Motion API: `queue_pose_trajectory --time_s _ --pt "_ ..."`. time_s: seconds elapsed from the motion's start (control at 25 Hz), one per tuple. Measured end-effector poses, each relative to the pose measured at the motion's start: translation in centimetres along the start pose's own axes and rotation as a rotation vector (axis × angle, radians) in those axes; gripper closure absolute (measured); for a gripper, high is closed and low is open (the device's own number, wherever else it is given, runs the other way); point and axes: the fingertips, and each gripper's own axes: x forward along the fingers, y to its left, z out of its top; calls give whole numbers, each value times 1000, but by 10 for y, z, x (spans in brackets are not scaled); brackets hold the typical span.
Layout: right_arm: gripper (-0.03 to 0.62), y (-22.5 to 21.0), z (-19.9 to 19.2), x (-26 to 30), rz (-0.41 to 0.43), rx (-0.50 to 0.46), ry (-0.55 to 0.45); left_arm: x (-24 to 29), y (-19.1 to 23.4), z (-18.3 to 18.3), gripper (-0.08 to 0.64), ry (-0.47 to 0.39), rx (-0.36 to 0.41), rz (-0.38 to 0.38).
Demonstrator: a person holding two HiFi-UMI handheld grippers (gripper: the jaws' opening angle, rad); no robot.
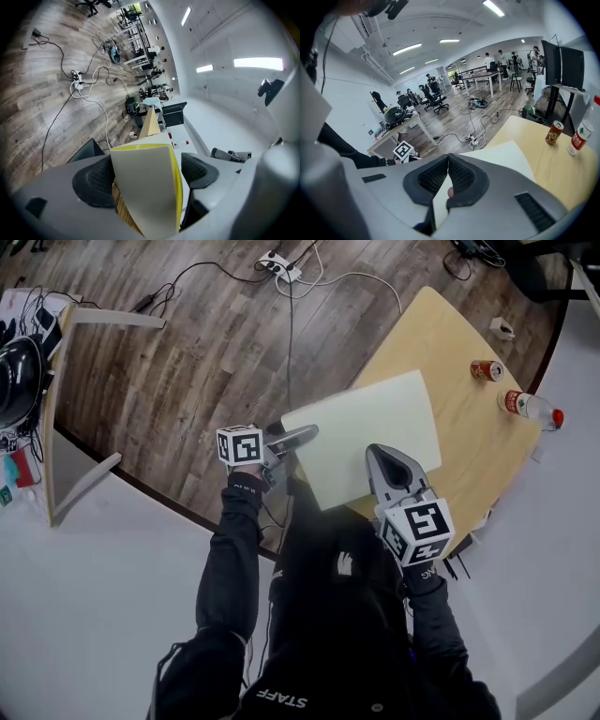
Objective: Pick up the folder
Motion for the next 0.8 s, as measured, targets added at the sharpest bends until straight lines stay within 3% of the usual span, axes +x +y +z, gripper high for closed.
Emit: queue_pose_trajectory --time_s 0.2,0.36,0.8 --pt "569 -1 -4 0 -1 6 -1 3 -8 4 151 -25 7 -54" --pt "569 -1 -5 -9 -3 8 -14 -1 -19 3 189 -54 23 -53" --pt "569 10 12 -49 -3 -5 -92 -17 -91 5 242 -140 217 5"
